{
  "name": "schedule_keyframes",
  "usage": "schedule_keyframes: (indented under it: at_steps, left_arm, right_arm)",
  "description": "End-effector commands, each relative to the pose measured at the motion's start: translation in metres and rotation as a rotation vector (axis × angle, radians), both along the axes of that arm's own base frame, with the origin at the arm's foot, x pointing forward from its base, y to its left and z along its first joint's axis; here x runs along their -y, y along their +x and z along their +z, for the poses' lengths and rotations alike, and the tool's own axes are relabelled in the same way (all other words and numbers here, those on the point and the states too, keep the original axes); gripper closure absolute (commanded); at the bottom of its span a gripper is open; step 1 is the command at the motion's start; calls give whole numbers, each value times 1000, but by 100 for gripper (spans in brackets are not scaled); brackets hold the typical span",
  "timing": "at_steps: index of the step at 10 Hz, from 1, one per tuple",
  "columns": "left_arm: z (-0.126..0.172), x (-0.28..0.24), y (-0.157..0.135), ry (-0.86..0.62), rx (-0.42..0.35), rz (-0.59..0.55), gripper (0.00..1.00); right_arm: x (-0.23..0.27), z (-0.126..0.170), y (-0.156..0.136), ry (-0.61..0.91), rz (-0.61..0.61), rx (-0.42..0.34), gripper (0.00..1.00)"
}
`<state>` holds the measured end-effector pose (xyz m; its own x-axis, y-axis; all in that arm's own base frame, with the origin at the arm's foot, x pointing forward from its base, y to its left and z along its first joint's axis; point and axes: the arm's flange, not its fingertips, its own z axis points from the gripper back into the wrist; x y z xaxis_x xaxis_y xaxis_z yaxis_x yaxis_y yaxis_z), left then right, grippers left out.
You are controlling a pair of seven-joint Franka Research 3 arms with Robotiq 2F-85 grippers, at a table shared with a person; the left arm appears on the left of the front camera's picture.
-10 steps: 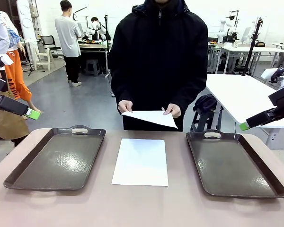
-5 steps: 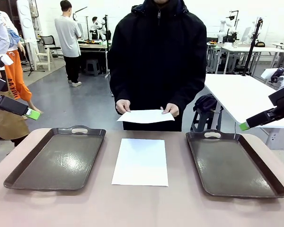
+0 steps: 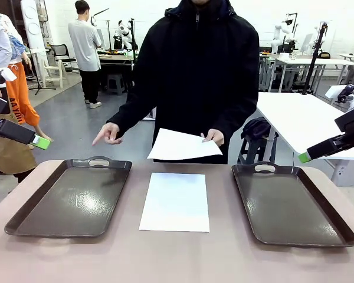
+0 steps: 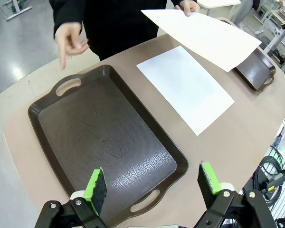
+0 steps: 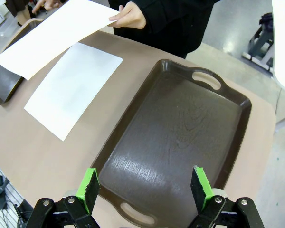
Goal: Sort the A4 documents.
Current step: Receive the A4 Paper.
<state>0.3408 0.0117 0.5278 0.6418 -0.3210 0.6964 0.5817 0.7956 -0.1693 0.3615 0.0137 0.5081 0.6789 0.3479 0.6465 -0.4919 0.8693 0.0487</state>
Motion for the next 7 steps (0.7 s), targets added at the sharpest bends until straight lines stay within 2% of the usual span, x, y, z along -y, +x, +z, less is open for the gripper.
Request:
schedule_keyframes:
  at_steps: [1,7]
  left_arm:
    - [0,0,0,-7,1,-5,0]
    - [0,0,0,-7,1,-5,0]
  right_arm:
    - [0,-1,1,6,3,-3,0]
    - [0,-1,1,6,3,-3,0]
